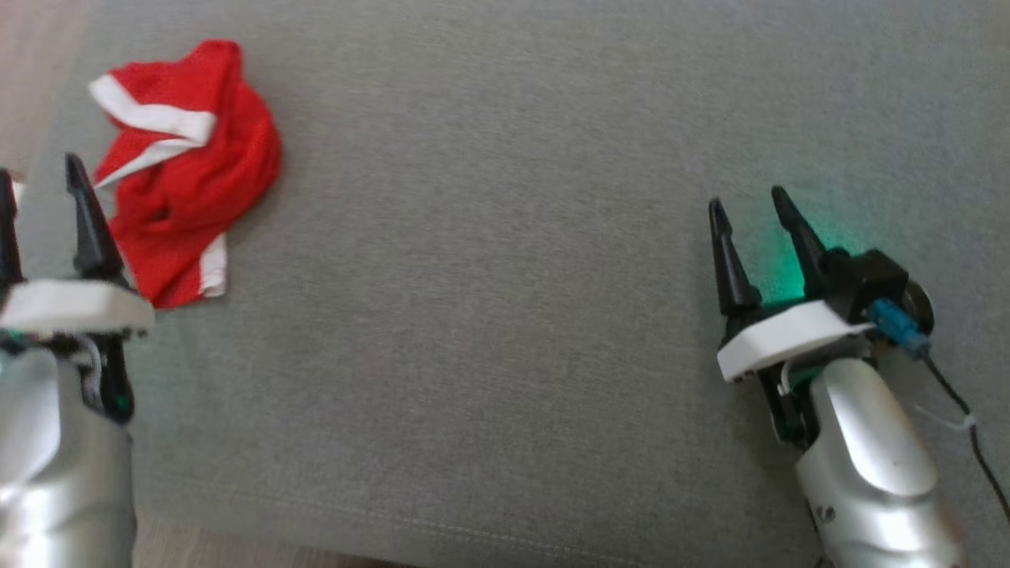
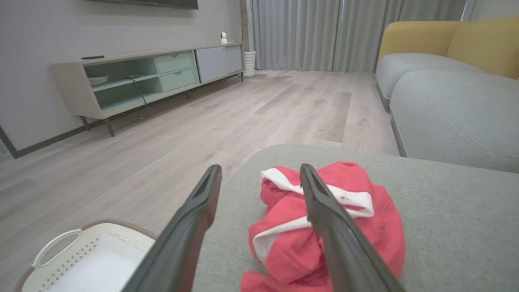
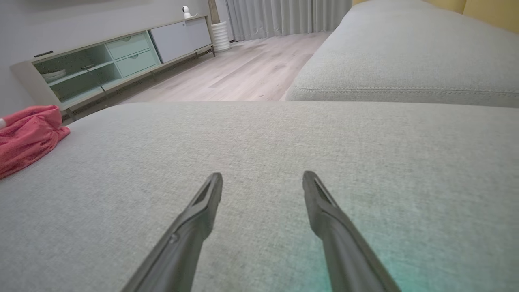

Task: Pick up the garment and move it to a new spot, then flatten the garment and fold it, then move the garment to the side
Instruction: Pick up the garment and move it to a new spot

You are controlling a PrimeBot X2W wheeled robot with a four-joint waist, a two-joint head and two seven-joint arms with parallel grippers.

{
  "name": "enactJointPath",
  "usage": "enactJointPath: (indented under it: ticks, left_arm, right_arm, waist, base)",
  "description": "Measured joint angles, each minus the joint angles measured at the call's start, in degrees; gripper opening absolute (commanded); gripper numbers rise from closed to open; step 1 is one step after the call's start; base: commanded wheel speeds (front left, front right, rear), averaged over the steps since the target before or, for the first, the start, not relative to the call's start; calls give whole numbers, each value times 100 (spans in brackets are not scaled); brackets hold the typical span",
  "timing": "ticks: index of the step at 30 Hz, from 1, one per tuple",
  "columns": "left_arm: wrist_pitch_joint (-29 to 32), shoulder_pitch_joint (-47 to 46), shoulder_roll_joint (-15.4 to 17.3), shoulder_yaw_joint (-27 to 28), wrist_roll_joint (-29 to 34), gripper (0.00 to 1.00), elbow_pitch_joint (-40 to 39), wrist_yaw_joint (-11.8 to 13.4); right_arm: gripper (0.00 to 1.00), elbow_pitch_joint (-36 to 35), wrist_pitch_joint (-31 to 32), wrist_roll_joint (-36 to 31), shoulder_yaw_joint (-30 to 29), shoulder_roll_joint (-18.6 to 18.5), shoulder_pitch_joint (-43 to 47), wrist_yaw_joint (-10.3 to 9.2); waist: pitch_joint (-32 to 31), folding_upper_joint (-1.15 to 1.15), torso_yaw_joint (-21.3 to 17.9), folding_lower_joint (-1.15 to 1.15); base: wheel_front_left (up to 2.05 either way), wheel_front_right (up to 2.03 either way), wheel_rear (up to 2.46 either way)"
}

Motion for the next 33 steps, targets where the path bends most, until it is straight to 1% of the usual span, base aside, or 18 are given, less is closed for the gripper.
enactJointPath:
  ticks: [2, 4, 9, 12, 16, 17, 18, 19, 20, 21, 24, 28, 33]
  left_arm:
    - [0, -309, 91, -152, -101, 100, 326, -3]
    - [1, -569, 187, -450, -281, 100, 682, -45]
    - [168, -964, 458, -1160, -1078, 100, 1277, -45]
    - [320, -1071, 621, -1523, -1426, 100, 1514, -45]
    - [654, -1135, 644, -1800, -1870, 100, 1875, -45]
    - [654, -1135, 644, -1800, -1870, 100, 1875, -45]
    - [690, -1134, 644, -1860, -1965, 96, 1925, -45]
    - [697, -1137, 652, -1908, -2039, 49, 1956, -45]
    - [743, -1144, 665, -1987, -2104, 10, 2002, -45]
    - [762, -1146, 673, -2040, -2178, 0, 2034, -45]
    - [805, -1171, 732, -2243, -2326, 0, 2082, -45]
    - [564, -1220, 862, -2563, -2365, 0, 2076, -45]
    - [194, -1541, 1085, -3003, -2330, 0, 1616, -45]
  right_arm:
    - [100, -60, 0, 1, 33, -2, -94, 0]
    - [100, -115, 0, 2, 108, -5, -178, 0]
    - [100, -264, 0, 20, 226, -7, -277, 0]
    - [100, -302, -1, 19, 211, -8, -279, 0]
    - [100, -328, -1, 8, 167, -7, -310, 0]
    - [100, -328, -1, 8, 167, -7, -310, 0]
    - [100, -328, -1, 8, 151, -7, -319, 0]
    - [100, -327, -1, 8, 145, -7, -327, 0]
    - [100, -324, -1, 8, 146, -7, -335, 0]
    - [100, -319, -1, 7, 145, -7, -344, 0]
    - [100, -286, -1, 8, 127, -7, -358, 0]
    - [100, -235, -1, 41, 109, -7, -354, 0]
    - [100, -231, -1, 261, 100, -7, -327, 0]
  waist:
    - [108, 0, -112, 0]
    - [208, 0, -228, 0]
    - [414, 0, -493, 0]
    - [513, 0, -607, -1]
    - [584, 0, -701, -1]
    - [584, 0, -701, -1]
    - [590, 0, -716, -1]
    - [594, 0, -729, -2]
    - [593, 0, -740, -2]
    - [589, 0, -750, -1]
    - [562, 0, -767, -2]
    - [443, 0, -775, -2]
    - [153, 0, -807, -2]
  base:
    - [0, 0, 0]
    - [0, 0, 0]
    - [0, 0, 0]
    - [0, 0, 0]
    - [0, 0, 0]
    - [0, 0, 0]
    - [0, 0, 0]
    - [0, 0, 0]
    - [0, 0, 0]
    - [0, 0, 0]
    - [0, 0, 0]
    - [0, 0, 0]
    - [0, 0, 0]
